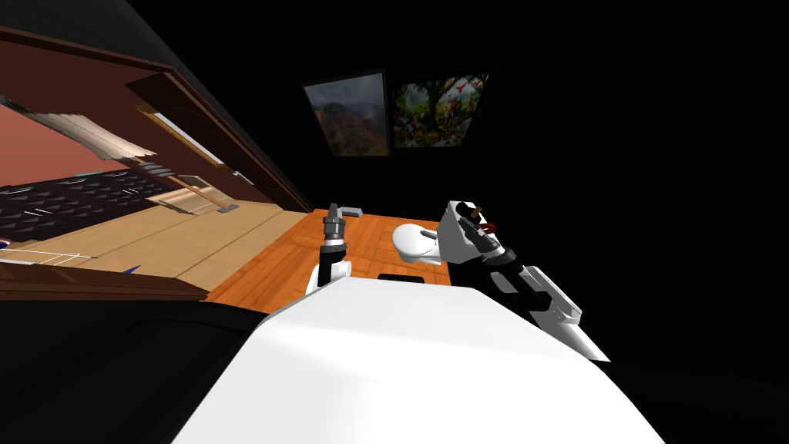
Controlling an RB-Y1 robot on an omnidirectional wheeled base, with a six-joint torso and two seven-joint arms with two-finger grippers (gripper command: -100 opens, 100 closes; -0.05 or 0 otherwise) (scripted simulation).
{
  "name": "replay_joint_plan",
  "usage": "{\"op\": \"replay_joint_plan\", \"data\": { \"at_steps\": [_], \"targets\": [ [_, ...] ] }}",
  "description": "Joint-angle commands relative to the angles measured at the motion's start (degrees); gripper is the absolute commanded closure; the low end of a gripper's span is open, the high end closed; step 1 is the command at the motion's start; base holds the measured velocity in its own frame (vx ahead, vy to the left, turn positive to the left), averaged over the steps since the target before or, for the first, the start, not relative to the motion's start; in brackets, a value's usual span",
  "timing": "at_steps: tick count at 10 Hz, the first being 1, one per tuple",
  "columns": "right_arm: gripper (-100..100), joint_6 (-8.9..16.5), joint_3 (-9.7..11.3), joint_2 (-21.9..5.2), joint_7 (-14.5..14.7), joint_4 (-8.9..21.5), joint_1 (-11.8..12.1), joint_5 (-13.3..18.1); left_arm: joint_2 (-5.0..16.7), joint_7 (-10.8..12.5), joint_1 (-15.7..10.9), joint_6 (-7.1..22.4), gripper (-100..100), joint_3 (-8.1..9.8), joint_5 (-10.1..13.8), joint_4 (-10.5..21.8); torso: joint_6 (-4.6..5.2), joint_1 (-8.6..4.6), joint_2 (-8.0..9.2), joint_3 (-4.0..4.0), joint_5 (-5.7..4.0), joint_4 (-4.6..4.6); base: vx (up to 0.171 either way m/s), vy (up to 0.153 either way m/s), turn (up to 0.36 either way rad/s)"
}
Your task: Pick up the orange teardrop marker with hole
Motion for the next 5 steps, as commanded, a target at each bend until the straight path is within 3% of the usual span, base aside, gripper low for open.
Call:
{"op": "replay_joint_plan", "data": {
  "at_steps": [1,4,5],
  "targets": [
    [-100,-0.86,0.26,-2.86,0.13,2.22,-0.26,1.62,0.00,0.00,0.00,0.00,0,0.00,0.00,0.00,0.00,0.00,0.00,0.00,0.00,0.00,0.049,0.061,0.145],
    [-100,-1.60,0.74,-7.51,0.40,4.32,-0.55,3.08,0.00,0.00,-0.01,0.00,0,0.00,0.00,0.00,-0.02,0.00,0.00,0.00,0.00,0.00,0.035,0.049,0.092],
    [-100,-2.33,1.33,-9.30,0.76,6.45,-0.79,4.52,0.00,0.00,0.00,0.00,0,0.00,0.00,0.00,0.00,-0.03,0.03,0.02,0.00,0.01,0.038,0.045,0.139]
  ]
}}
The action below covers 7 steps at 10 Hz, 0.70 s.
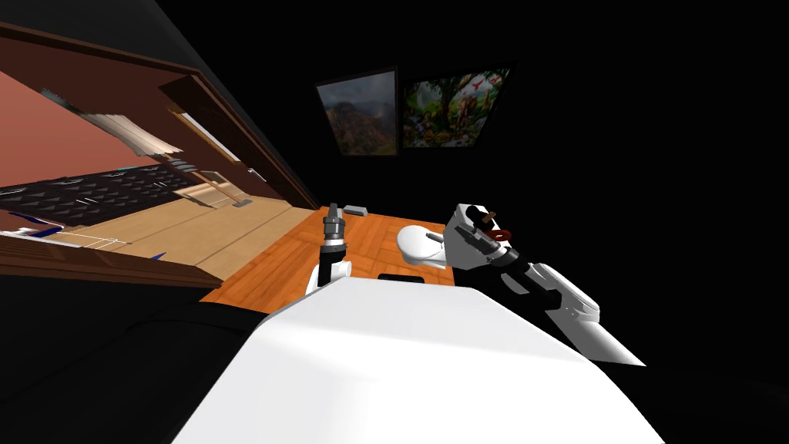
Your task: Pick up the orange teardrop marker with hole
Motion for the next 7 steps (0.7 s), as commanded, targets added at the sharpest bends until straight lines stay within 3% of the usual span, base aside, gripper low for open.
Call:
{"op": "replay_joint_plan", "data": {
  "at_steps": [1,6,7],
  "targets": [
    [-100,-0.37,0.27,-2.78,0.17,1.11,-0.17,0.70,0.00,0.00,0.00,0.00,0,0.00,0.00,0.00,0.00,0.00,0.00,0.00,0.00,0.00,0.041,0.036,0.075],
    [-100,-2.42,2.79,-11.45,1.72,7.62,-0.57,4.83,0.00,0.00,0.01,0.00,0,0.01,0.00,0.00,0.05,-0.09,0.03,0.01,-0.01,0.00,0.043,0.027,0.111],
    [-100,-2.42,2.79,-13.13,1.72,7.62,-0.57,4.83,0.00,0.00,0.00,0.00,0,0.01,0.00,0.00,0.02,-0.11,0.00,0.00,-0.02,0.00,0.037,0.008,0.092]
  ]
}}
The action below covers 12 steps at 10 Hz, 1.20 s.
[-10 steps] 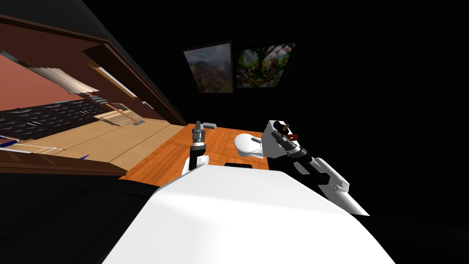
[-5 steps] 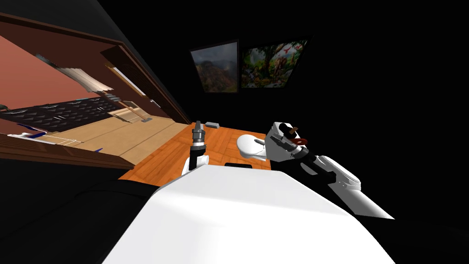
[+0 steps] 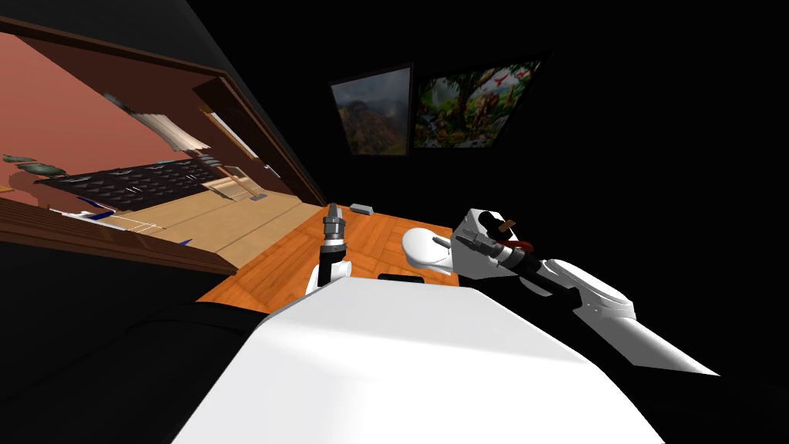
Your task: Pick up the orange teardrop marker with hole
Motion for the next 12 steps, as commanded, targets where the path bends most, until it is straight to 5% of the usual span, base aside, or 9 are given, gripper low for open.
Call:
{"op": "replay_joint_plan", "data": {
  "at_steps": [1,7,12],
  "targets": [
    [-100,-1.08,0.98,-2.86,0.81,2.73,0.09,1.36,0.00,0.00,0.00,0.00,0,0.00,0.00,0.00,0.00,0.00,0.00,0.00,0.00,0.00,0.042,0.007,0.156],
    [-100,-2.20,3.37,-11.86,2.35,7.03,0.17,3.78,0.00,0.00,0.00,0.00,0,0.00,0.00,0.00,0.02,-0.08,0.03,0.02,-0.02,0.01,0.030,-0.009,0.075],
    [-100,-3.63,7.55,-20.59,5.05,13.09,0.65,6.91,0.00,0.00,0.00,0.00,0,0.01,0.00,0.00,0.03,-0.14,0.06,0.04,-0.05,0.02,0.022,-0.028,0.099]
  ]
}}
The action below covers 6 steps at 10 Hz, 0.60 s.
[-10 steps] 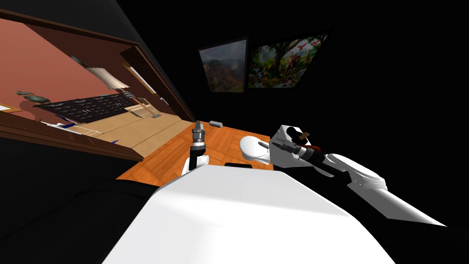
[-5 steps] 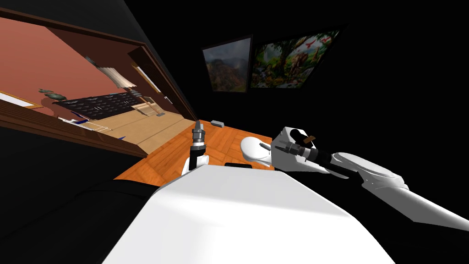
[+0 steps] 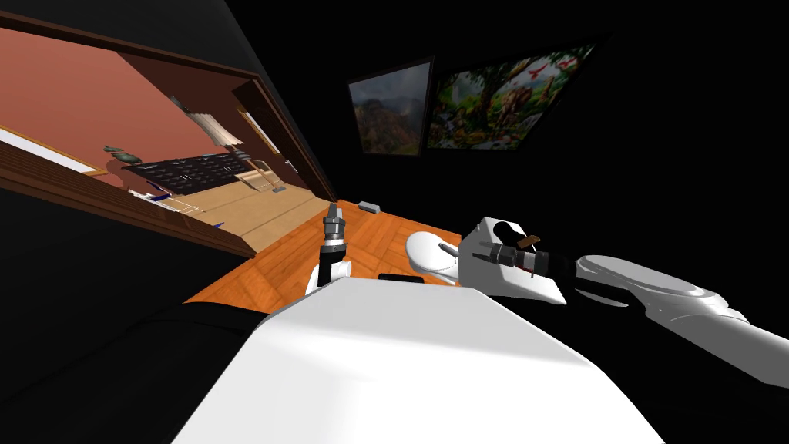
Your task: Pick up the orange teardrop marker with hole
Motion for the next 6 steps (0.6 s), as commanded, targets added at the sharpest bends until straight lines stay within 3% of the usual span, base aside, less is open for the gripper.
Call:
{"op": "replay_joint_plan", "data": {
  "at_steps": [1,6],
  "targets": [
    [-100,0.23,0.95,-2.25,0.37,0.43,0.10,0.67,0.00,0.00,0.00,0.00,0,0.00,0.00,0.00,0.00,0.00,0.00,0.00,0.00,0.00,0.017,-0.031,0.071],
    [-100,-0.88,5.51,-10.57,3.35,5.76,0.89,3.14,0.00,0.00,0.00,0.00,0,0.00,0.00,0.00,0.03,0.02,0.07,0.04,0.00,0.02,0.013,-0.039,0.088]
  ]
}}
